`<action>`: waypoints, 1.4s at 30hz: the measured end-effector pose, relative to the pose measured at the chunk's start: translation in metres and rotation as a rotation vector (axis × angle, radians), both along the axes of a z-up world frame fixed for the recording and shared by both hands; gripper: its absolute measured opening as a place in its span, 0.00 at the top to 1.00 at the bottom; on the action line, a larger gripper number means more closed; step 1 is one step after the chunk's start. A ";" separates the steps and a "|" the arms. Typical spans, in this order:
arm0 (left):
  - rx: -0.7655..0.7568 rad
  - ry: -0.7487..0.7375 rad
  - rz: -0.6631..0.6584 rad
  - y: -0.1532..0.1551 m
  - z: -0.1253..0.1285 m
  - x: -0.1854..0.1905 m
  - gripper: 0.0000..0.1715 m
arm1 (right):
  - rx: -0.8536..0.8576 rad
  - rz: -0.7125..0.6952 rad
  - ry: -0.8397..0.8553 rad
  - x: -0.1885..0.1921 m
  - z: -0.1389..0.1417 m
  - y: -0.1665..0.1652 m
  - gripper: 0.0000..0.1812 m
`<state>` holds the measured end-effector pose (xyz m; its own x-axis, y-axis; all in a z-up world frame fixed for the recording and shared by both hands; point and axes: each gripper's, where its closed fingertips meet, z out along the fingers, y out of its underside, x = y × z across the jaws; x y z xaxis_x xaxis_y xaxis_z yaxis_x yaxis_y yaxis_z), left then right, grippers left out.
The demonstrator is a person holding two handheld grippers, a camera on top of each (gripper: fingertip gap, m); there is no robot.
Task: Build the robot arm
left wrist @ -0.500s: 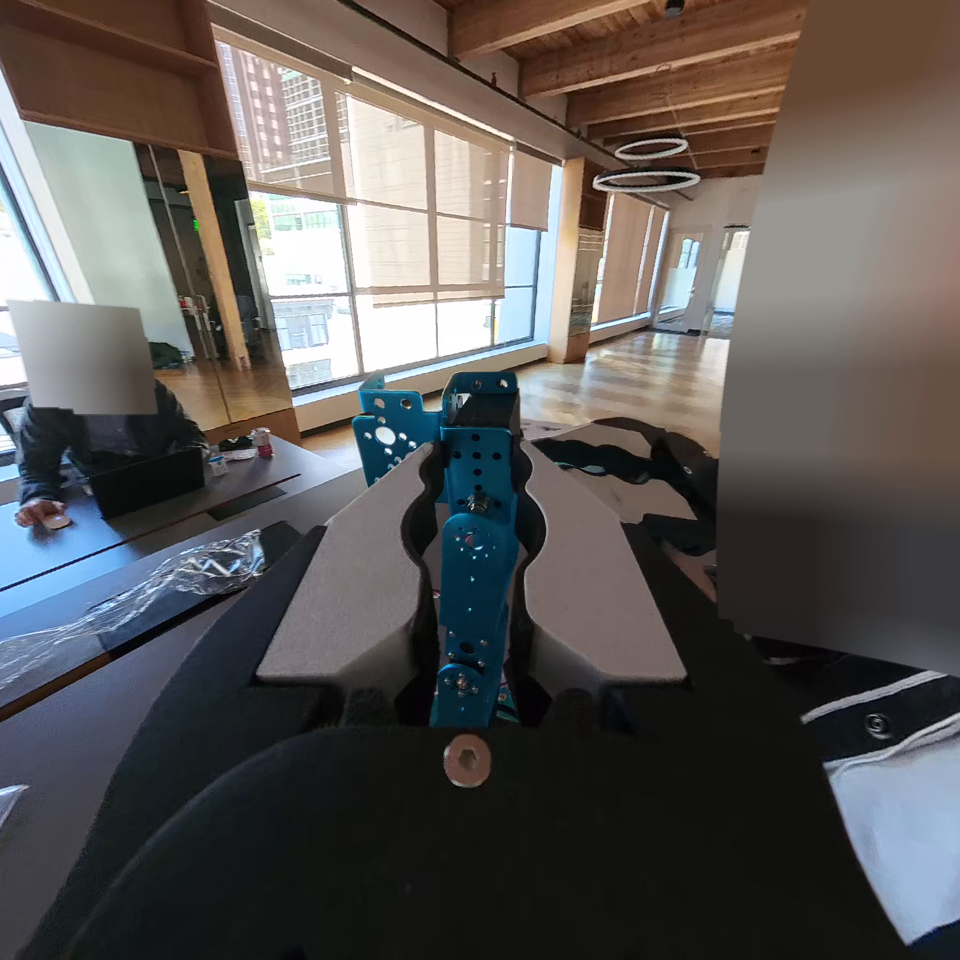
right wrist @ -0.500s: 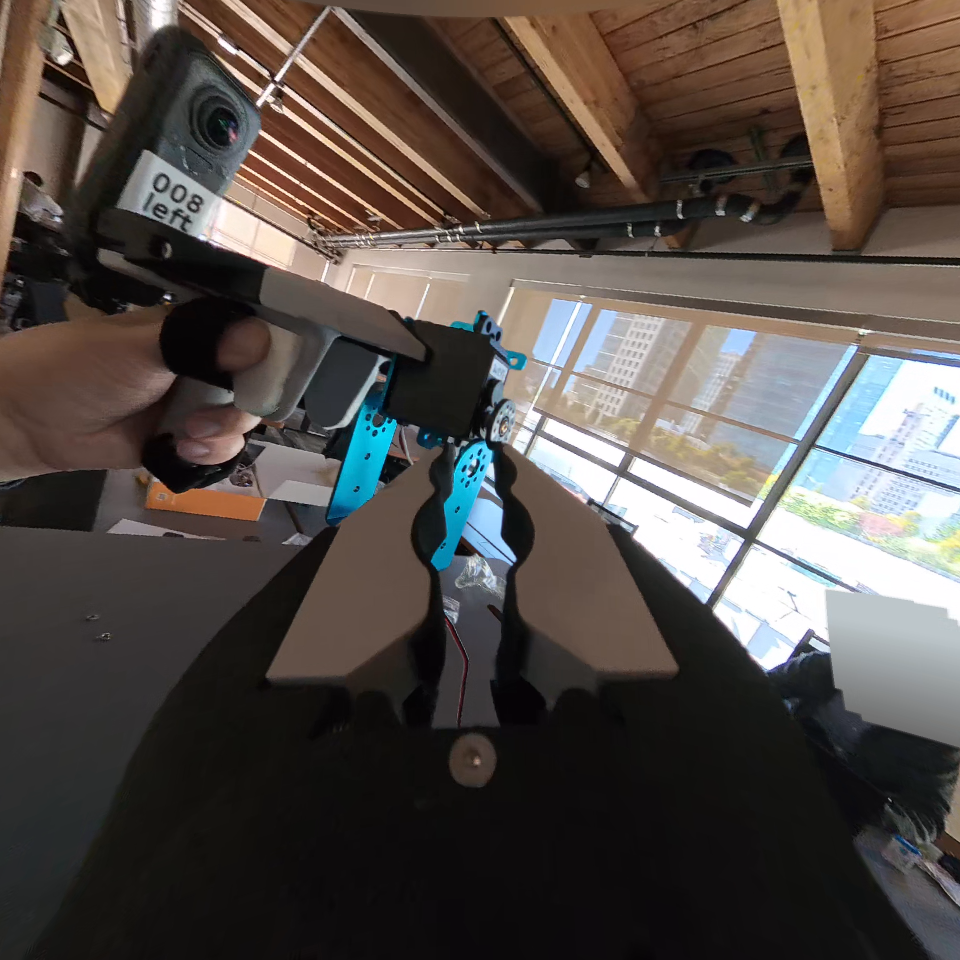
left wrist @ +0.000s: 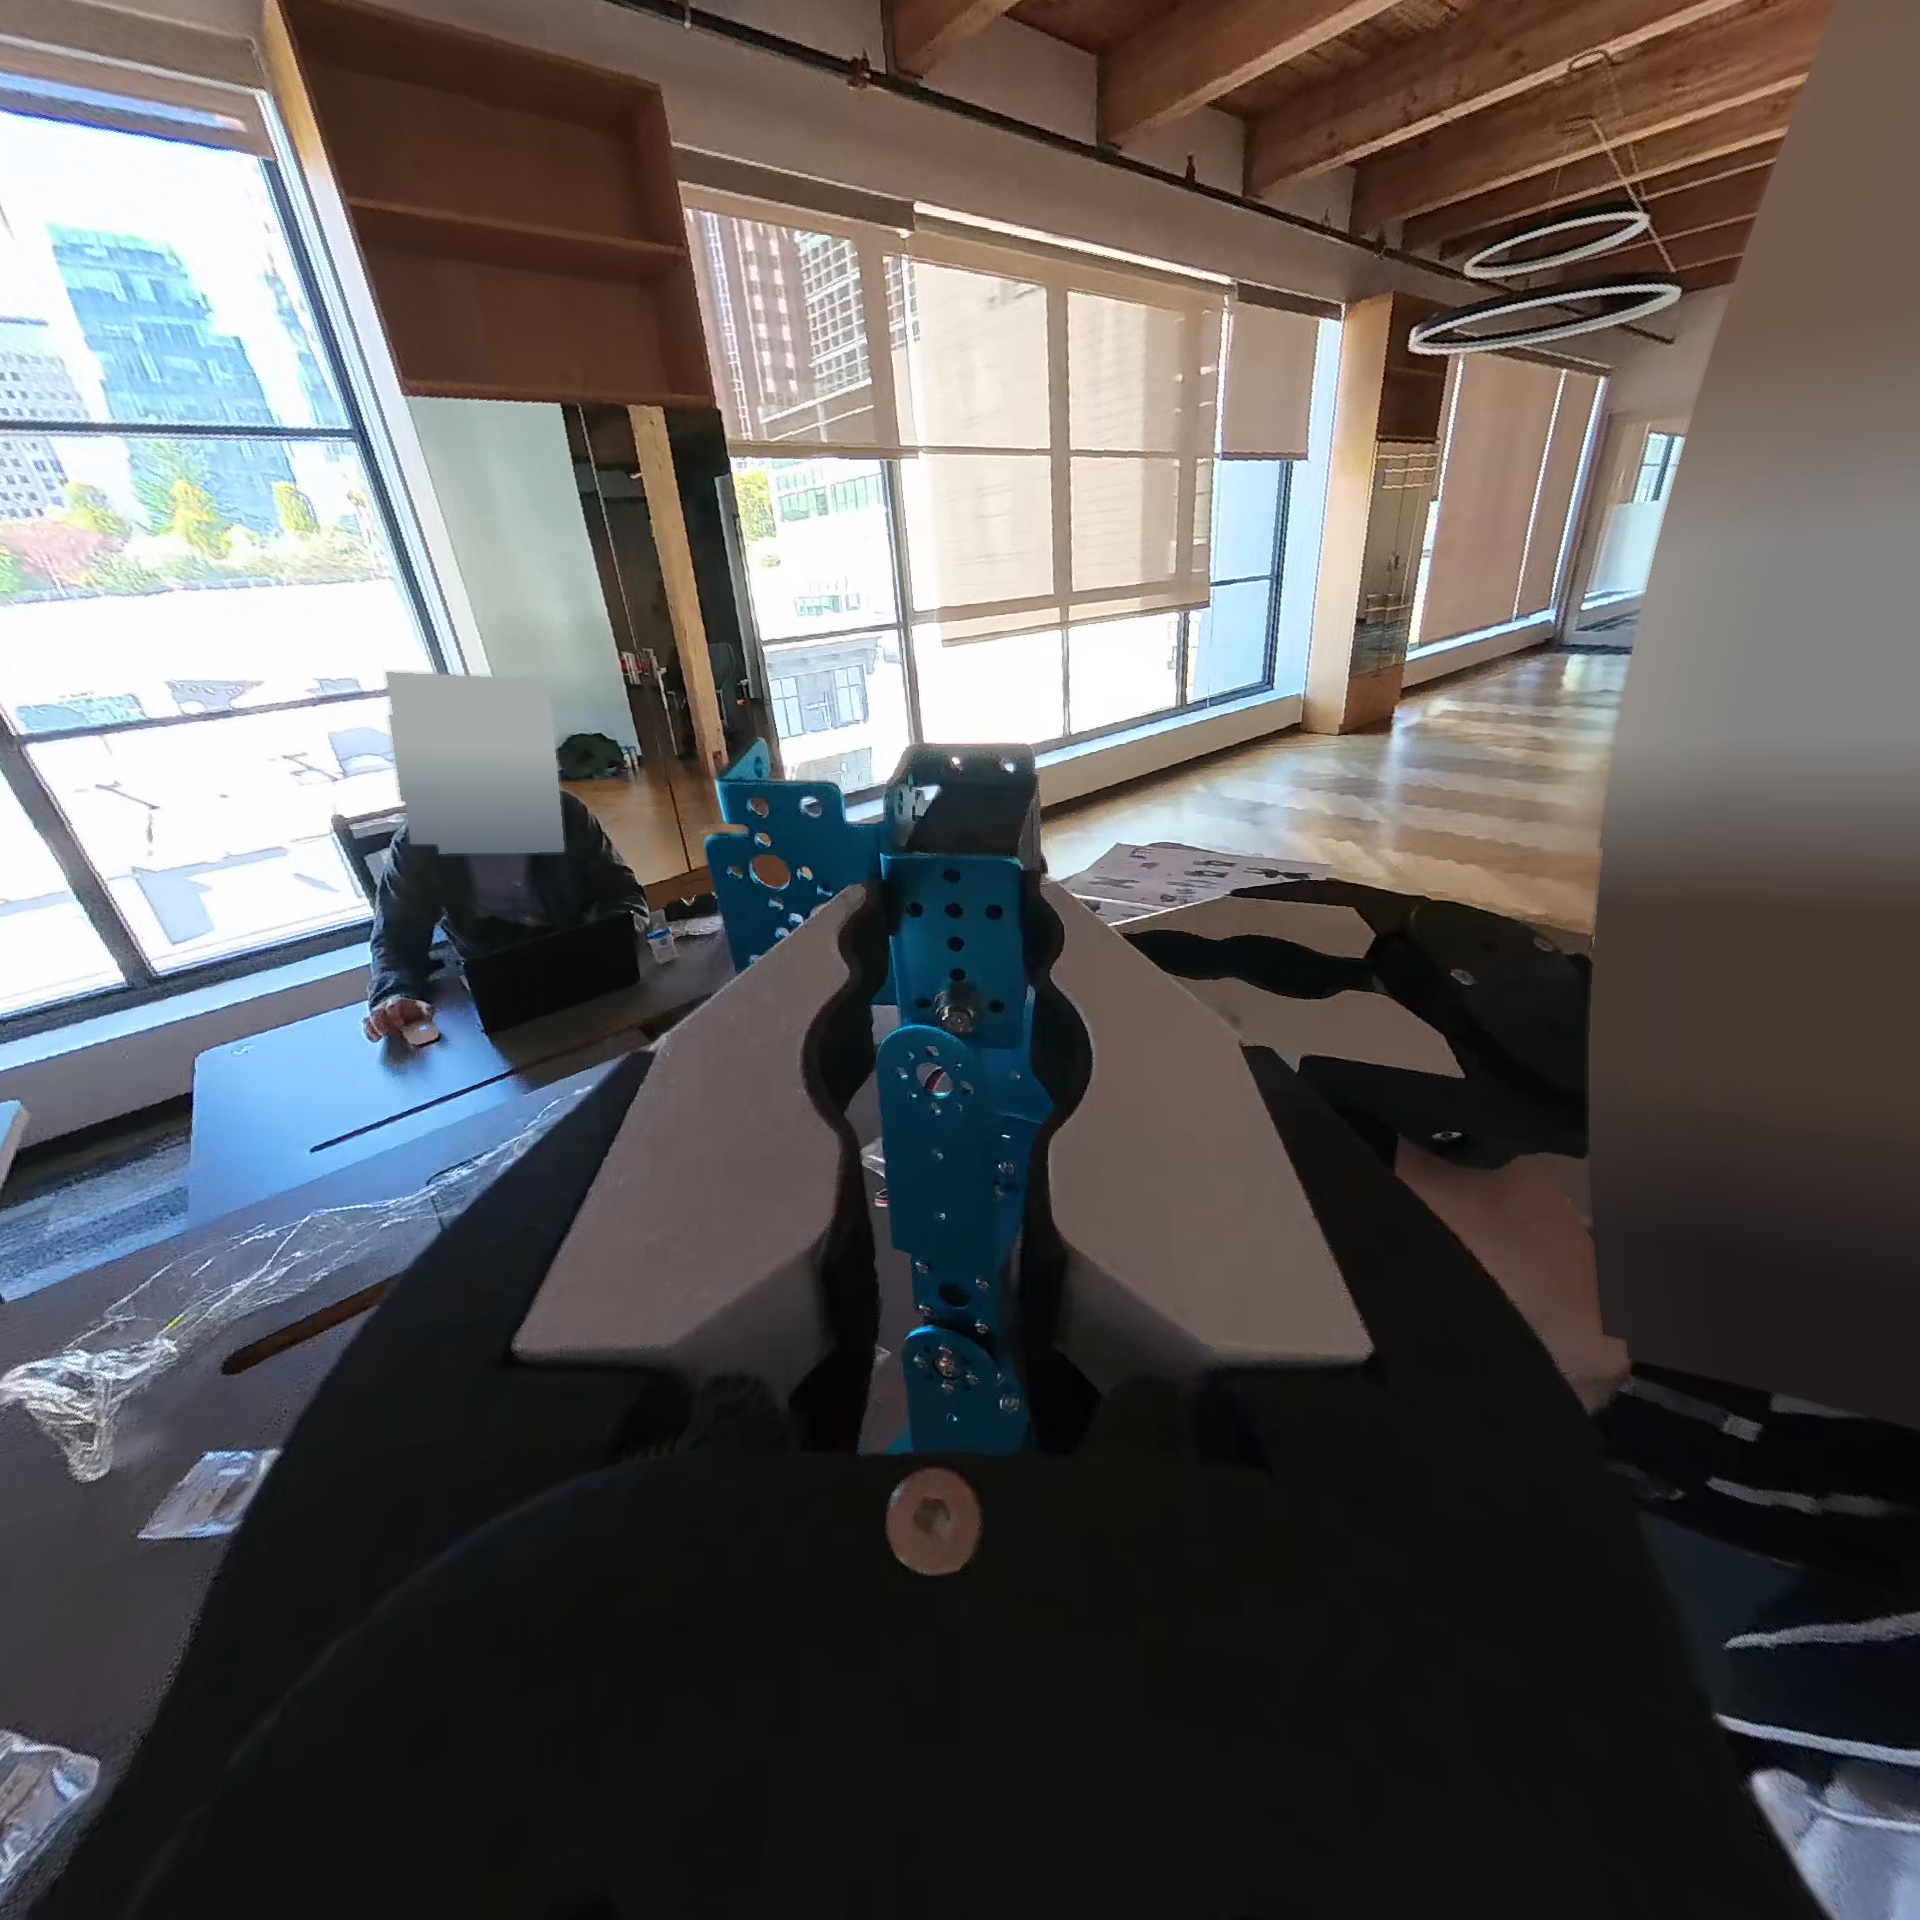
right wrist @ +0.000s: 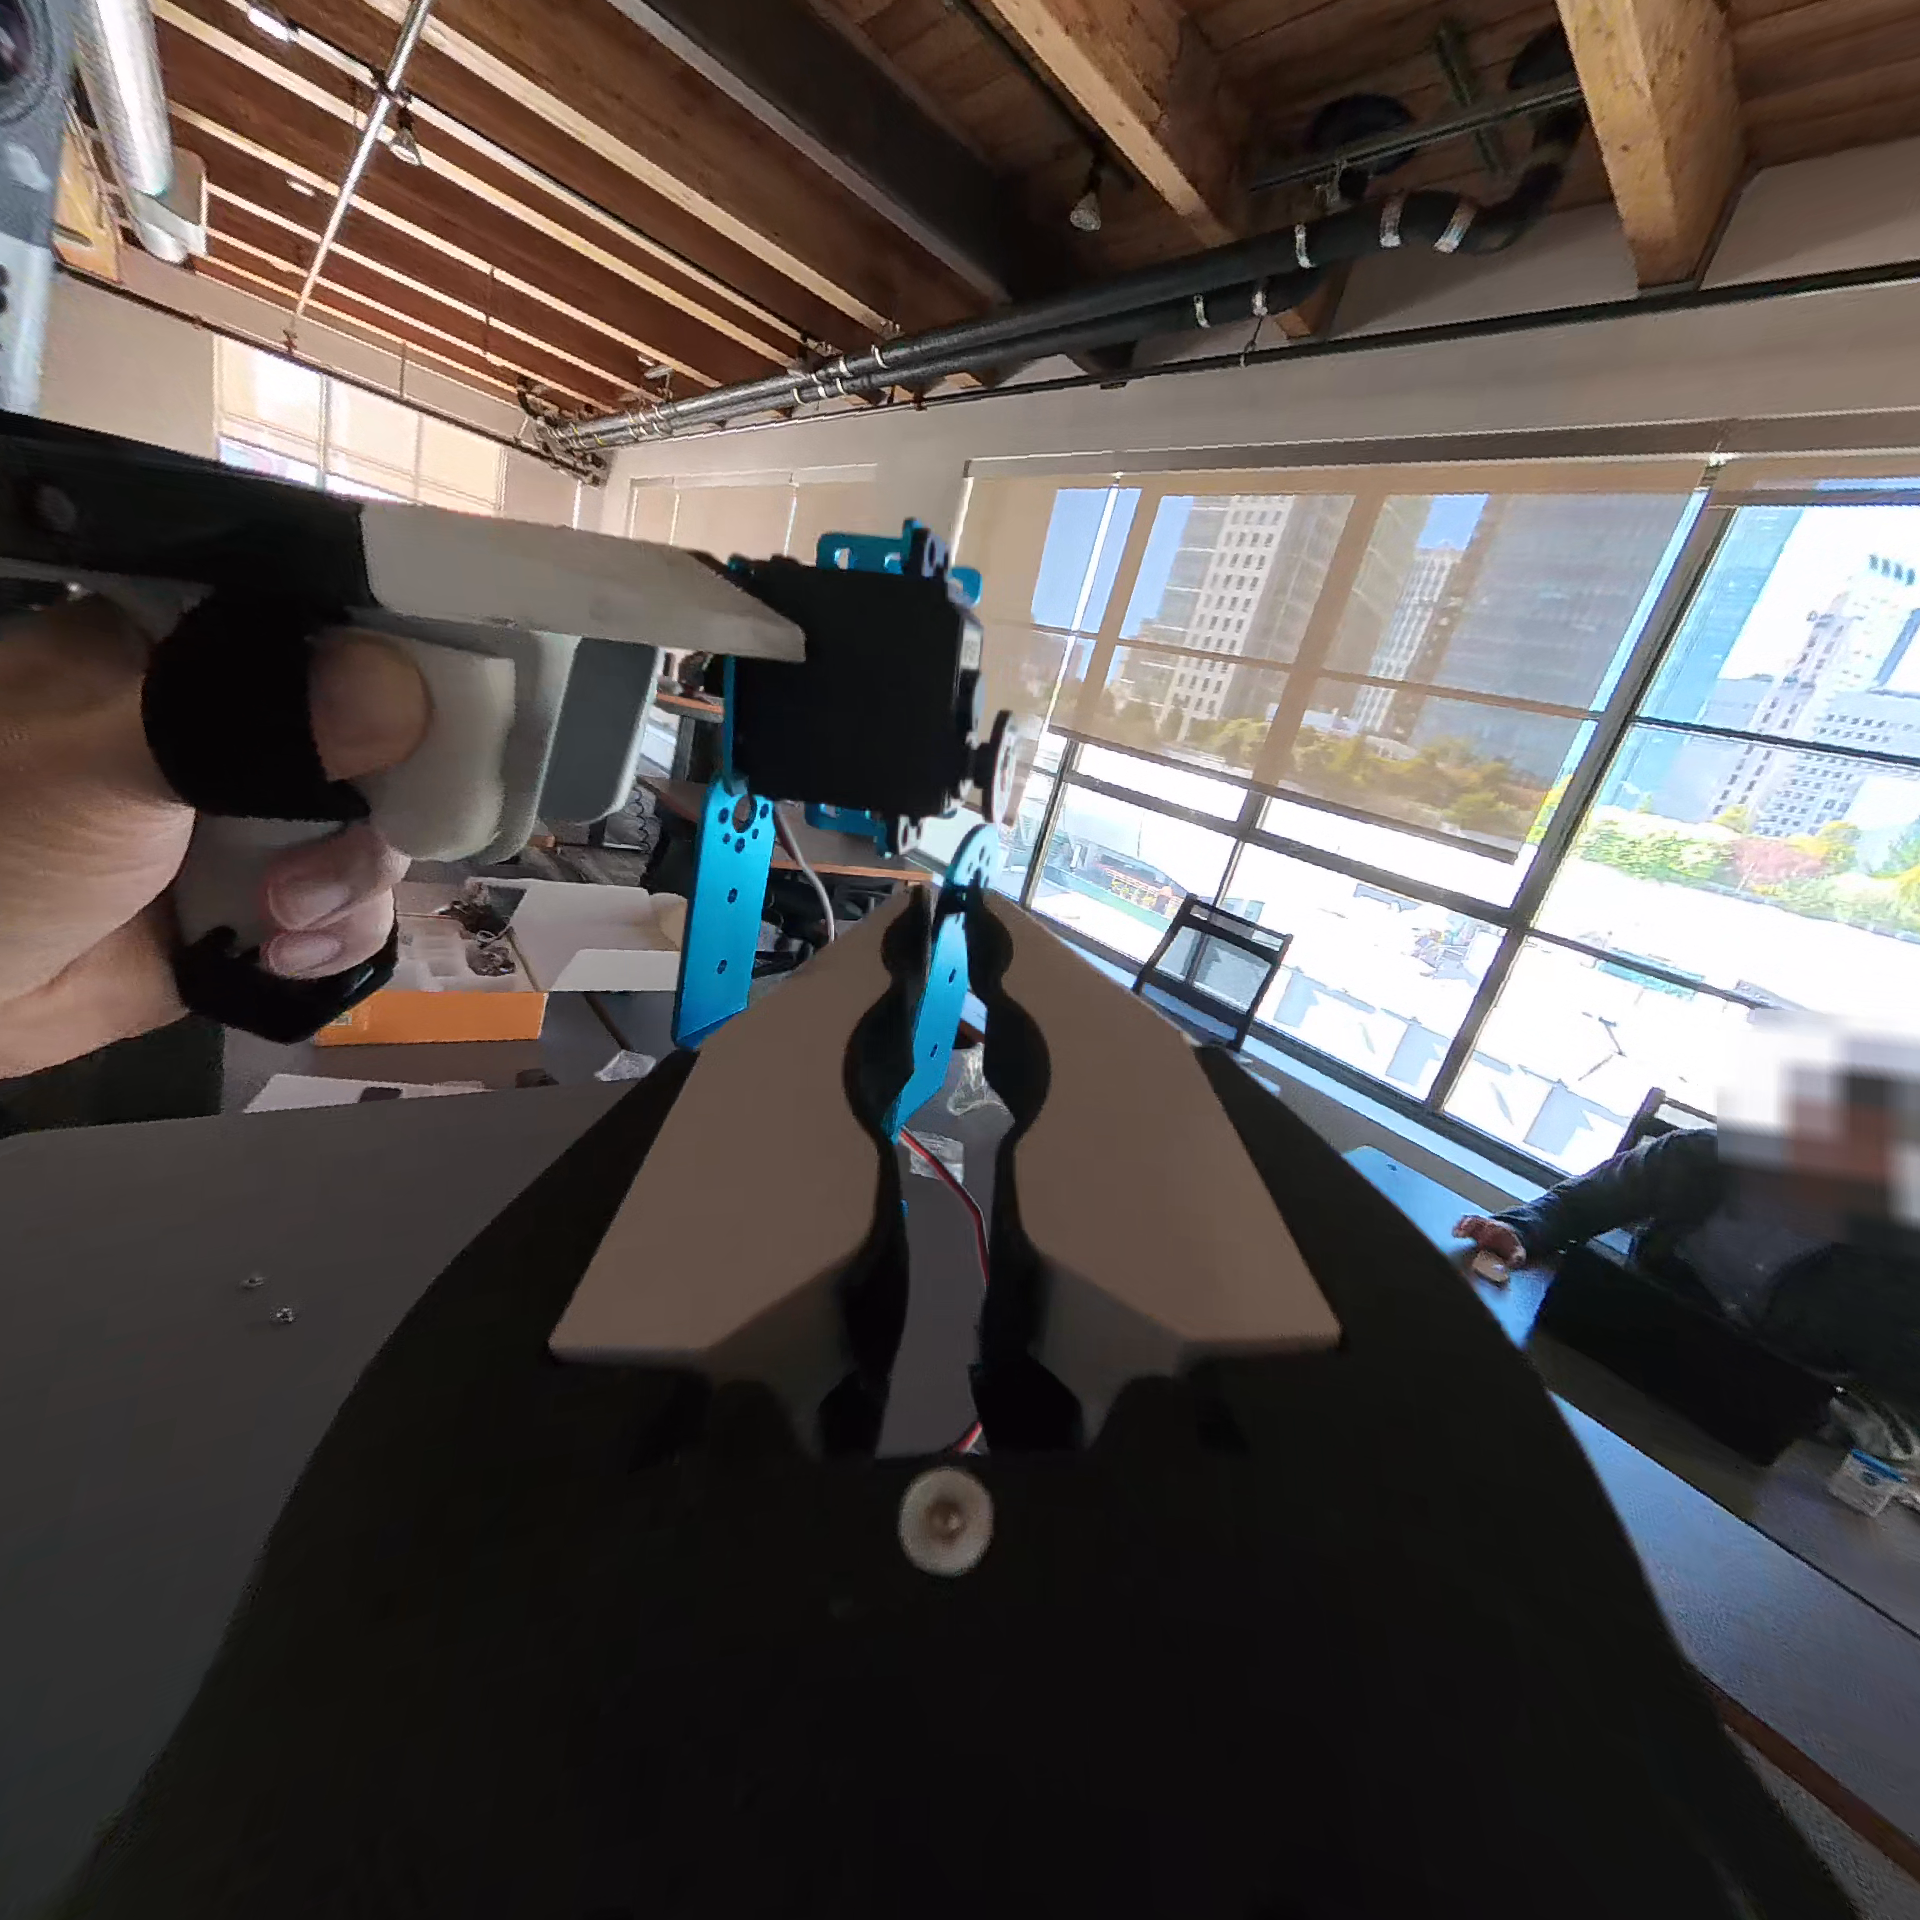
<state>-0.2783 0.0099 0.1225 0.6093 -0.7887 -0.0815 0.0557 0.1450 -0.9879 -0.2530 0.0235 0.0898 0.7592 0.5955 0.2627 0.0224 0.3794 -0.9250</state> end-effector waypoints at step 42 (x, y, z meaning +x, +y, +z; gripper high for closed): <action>-0.067 0.058 -0.002 0.009 0.008 0.005 0.86 | 0.267 -0.106 -0.212 -0.003 0.019 0.009 0.90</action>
